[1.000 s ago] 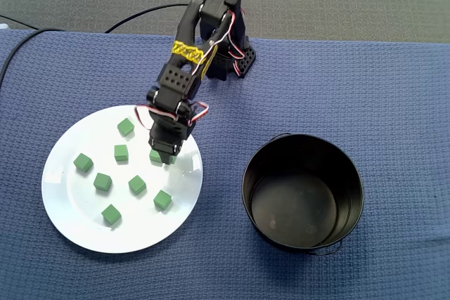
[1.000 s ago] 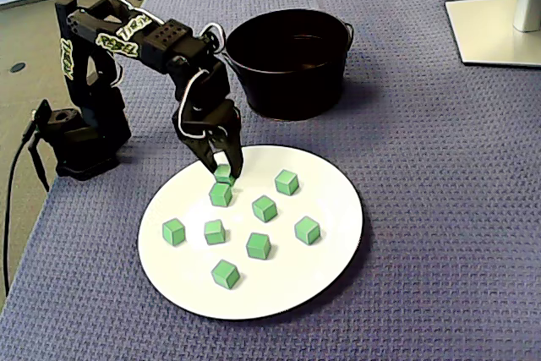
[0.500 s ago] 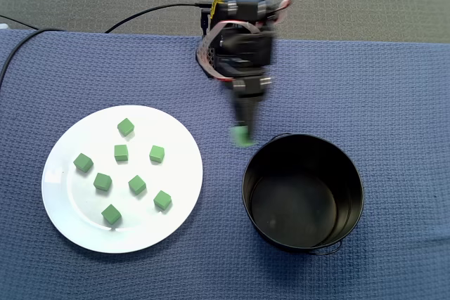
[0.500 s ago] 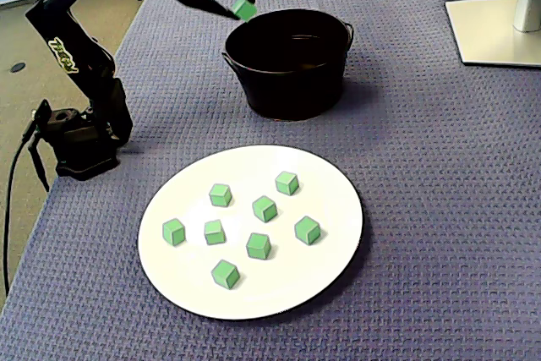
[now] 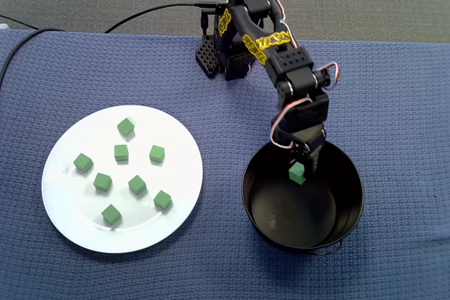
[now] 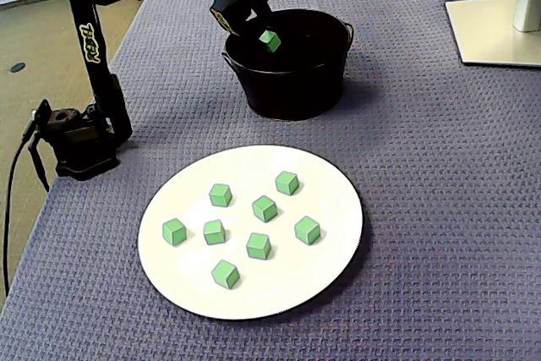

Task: Pick up the items on the white plate and put them in the black container.

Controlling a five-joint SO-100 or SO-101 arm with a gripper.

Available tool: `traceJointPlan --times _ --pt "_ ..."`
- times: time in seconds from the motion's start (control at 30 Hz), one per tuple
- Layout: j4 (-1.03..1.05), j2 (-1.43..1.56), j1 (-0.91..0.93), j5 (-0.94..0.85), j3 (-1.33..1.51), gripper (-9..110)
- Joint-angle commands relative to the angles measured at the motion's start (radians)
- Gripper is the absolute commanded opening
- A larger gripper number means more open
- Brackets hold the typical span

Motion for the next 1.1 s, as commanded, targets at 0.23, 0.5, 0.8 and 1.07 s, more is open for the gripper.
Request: traceJointPlan --times 0.23,0.5,0.8,1.07 --pt "0.043 0.086 0.055 0.009 -0.075 16" --pt "0.209 0.344 0.465 0.130 -0.095 17" --pt "0.161 0.402 0.893 0.091 0.192 16" --pt "-0.028 0.272 1.005 0.037 0.373 16"
